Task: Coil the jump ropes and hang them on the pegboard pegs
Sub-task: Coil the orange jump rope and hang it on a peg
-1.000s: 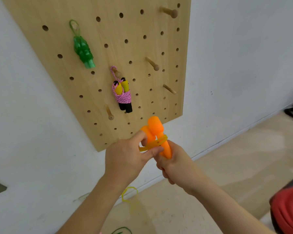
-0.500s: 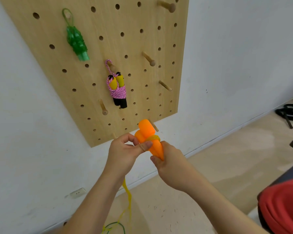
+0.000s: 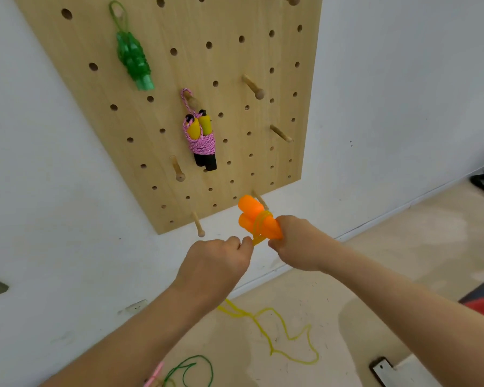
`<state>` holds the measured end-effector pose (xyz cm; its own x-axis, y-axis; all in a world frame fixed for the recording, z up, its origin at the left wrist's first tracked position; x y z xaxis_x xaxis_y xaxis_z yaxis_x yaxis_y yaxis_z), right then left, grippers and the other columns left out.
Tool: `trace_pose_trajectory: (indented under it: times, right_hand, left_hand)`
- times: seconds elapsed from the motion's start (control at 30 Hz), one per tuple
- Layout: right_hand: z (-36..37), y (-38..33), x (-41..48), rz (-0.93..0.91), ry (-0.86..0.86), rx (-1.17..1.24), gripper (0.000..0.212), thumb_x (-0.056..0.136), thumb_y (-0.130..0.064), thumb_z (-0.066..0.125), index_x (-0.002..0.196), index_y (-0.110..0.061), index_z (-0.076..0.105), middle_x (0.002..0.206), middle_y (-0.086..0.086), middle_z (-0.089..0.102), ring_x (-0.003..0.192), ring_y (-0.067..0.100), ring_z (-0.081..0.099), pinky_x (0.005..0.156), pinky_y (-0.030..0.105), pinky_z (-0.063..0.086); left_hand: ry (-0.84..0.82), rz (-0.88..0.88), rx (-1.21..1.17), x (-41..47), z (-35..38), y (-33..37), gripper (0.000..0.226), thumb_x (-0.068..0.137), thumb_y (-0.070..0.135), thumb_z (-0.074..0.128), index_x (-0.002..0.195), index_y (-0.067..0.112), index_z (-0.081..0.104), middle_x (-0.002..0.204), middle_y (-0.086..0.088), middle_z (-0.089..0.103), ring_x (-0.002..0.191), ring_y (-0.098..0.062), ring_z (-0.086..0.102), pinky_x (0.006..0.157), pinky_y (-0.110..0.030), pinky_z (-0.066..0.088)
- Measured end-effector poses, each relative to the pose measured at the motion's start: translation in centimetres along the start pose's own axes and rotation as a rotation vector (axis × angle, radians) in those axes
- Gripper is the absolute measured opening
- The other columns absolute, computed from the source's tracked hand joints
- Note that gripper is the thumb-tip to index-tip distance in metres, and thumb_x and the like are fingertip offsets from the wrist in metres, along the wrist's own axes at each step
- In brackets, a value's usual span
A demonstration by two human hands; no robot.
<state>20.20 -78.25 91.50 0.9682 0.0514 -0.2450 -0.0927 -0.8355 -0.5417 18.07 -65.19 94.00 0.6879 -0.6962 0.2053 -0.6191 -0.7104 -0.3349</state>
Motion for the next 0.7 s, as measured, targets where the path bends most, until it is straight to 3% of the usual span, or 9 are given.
trace_pose_trajectory:
  times: [0.07,0.13,0.2,0.27,0.33,0.4,0.5,0.6,0.7]
  right_hand:
    - [-0.3,0.0,-0.4,0.000,0.023,-0.215,0.008,0.095,-0.018,0.051,0.097,-0.016,0.043,0.081,0.000,0.049,0.071,0.018,0.049,0.063,0.029,0.038]
    - [-0.5,-0.6,-1.2,-0.031,0.092,-0.462,0.017,0.091,-0.009,0.049,0.107,-0.011,0.044,0.081,0.003,0.051,0.072,0.024,0.053,0.061,0.032,0.038]
    - [0.2,-1.8,-1.8,-0.111,0.138,-0.632,0.024,0.088,-0.003,0.045,0.111,-0.008,0.041,0.081,0.004,0.054,0.079,0.028,0.062,0.058,0.033,0.037]
    - [0.9,-2.7,-2.2,-0.183,0.118,-0.725,0.025,0.089,0.000,0.041,0.113,-0.006,0.040,0.072,0.003,0.046,0.084,0.029,0.065,0.056,0.032,0.035]
    - [1.2,-3.0,-2.4,-0.226,0.047,-0.801,0.026,0.090,0.000,0.041,0.115,-0.006,0.042,0.065,0.001,0.034,0.077,0.027,0.060,0.051,0.030,0.032]
    - [1.1,-3.1,-2.7,-0.273,-0.048,-0.859,0.027,0.090,-0.002,0.045,0.116,-0.008,0.044,0.066,0.000,0.034,0.063,0.020,0.047,0.047,0.027,0.028]
    - [1.6,-3.5,-3.8,-0.372,-0.260,-0.891,0.021,0.094,-0.009,0.050,0.114,-0.013,0.049,0.075,-0.001,0.042,0.063,0.017,0.046,0.050,0.025,0.033]
    - [1.5,-4.4,-5.3,-0.449,-0.387,-0.810,0.008,0.097,-0.020,0.051,0.104,-0.019,0.052,0.079,-0.004,0.048,0.068,0.015,0.051,0.055,0.025,0.037]
    - [-0.2,-6.0,-6.5,-0.536,-0.331,-0.734,0.009,0.098,-0.031,0.051,0.096,-0.022,0.052,0.073,-0.008,0.045,0.065,0.013,0.051,0.055,0.025,0.036]
  left_hand:
    - [-0.058,-0.055,-0.167,0.1,-1.0,-0.2,0.027,0.068,0.014,0.079,0.086,0.019,0.060,0.054,0.005,0.051,0.043,-0.020,0.051,0.040,-0.026,0.036]
    - [-0.202,-0.310,-0.708,0.6,-1.5,-1.7,0.010,0.089,0.026,0.063,0.089,0.024,0.053,0.065,0.005,0.064,0.055,-0.014,0.059,0.053,-0.029,0.047]
    - [-0.280,-0.482,-1.265,1.2,-1.4,-2.3,0.006,0.092,0.017,0.060,0.089,0.019,0.055,0.066,-0.001,0.069,0.047,-0.010,0.053,0.049,-0.024,0.044]
    - [-0.285,-0.517,-1.450,1.6,-1.8,-3.3,0.005,0.092,0.010,0.060,0.095,0.014,0.060,0.064,-0.006,0.066,0.044,-0.008,0.048,0.048,-0.020,0.040]
    - [-0.376,-0.444,-1.351,1.8,-2.1,-3.7,0.019,0.087,0.012,0.067,0.102,0.024,0.067,0.070,-0.001,0.065,0.053,-0.005,0.055,0.056,-0.018,0.044]
    - [-0.454,-0.266,-0.984,1.8,-2.5,-3.3,0.028,0.080,0.024,0.075,0.104,0.037,0.070,0.079,0.009,0.066,0.070,-0.004,0.062,0.067,-0.021,0.048]
    - [-0.372,0.061,-0.433,2.6,-3.9,-2.1,0.025,0.084,0.042,0.067,0.108,0.037,0.071,0.087,0.017,0.060,0.086,-0.004,0.057,0.069,-0.021,0.040]
    - [-0.330,0.262,-0.470,3.1,-4.7,-2.3,0.017,0.085,0.043,0.066,0.096,0.034,0.075,0.087,0.014,0.061,0.083,-0.003,0.055,0.070,-0.026,0.044]
    - [-0.400,0.166,-0.899,3.6,-3.9,-3.8,0.006,0.080,0.028,0.073,0.085,0.026,0.076,0.084,0.013,0.065,0.080,-0.003,0.061,0.076,-0.030,0.052]
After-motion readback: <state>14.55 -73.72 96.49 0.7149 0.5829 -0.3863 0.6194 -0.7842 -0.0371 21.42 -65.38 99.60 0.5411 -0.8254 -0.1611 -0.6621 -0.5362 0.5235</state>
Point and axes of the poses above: each hand's wrist, its own x-axis towards the middle knuckle, its own z-axis out of the palm, y = z × x, the point moved 7 cm from there along x, towards the middle knuckle
